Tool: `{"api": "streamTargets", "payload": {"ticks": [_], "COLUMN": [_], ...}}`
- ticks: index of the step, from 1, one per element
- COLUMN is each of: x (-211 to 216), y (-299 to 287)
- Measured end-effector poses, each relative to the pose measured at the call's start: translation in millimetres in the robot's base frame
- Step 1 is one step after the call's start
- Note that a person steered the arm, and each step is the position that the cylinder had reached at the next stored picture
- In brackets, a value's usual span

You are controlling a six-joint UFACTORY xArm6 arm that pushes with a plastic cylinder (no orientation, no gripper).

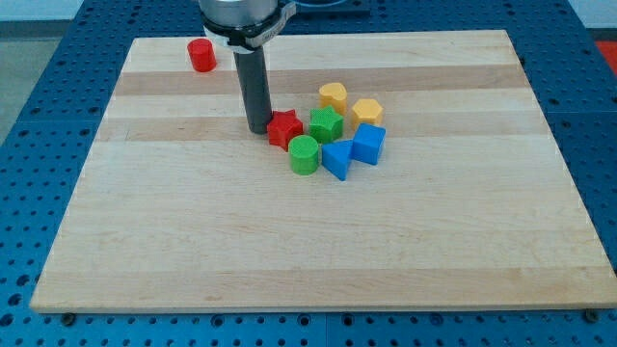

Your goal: Slide the red circle closer to the green star

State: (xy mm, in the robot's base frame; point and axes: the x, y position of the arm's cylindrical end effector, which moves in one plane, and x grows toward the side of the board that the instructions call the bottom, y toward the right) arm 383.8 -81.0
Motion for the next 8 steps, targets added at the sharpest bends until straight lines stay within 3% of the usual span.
{"api": "streamTargets", "payload": {"ticks": [1, 3, 6, 7, 8], "x": [-10.5, -25.3, -118.2, -157.7, -166.9], "y": [-6.2, -82.0, -198.2, -189.1, -158.8]}}
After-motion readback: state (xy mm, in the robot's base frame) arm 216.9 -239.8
